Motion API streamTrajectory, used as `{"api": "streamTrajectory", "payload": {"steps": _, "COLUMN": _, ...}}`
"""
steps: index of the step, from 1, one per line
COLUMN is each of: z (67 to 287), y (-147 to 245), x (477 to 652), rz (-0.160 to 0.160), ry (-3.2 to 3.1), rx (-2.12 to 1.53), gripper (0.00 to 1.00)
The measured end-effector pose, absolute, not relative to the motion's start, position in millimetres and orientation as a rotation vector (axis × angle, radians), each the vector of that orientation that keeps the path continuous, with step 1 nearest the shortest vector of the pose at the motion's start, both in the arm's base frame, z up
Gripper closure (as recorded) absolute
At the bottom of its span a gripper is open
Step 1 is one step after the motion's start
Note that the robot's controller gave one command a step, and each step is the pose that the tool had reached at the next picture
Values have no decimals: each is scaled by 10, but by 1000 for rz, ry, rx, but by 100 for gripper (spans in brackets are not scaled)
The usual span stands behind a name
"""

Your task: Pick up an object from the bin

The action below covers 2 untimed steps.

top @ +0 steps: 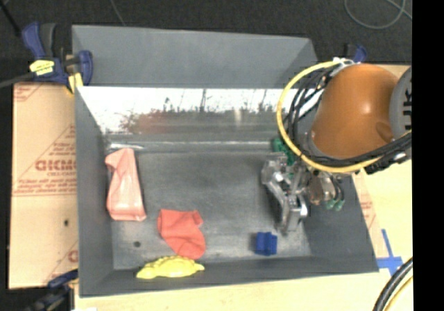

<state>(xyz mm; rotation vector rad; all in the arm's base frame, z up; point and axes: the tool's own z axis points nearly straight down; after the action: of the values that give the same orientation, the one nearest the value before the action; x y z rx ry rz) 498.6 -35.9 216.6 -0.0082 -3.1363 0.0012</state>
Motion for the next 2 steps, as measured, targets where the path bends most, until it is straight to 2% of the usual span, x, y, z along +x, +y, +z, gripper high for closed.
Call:
{"api": "streamTrajectory", "payload": {"steps": 1, "z": 2187, "y": -359, "x": 4990, "rz": 2, "ry": -3140, "rx": -8, "gripper": 0}}
{"api": "streamTrajectory", "payload": {"steps": 2, "z": 1717, "y": -446, "x": 4969, "rz": 4, "ry": -3149, "rx": 72, "gripper": 0}}
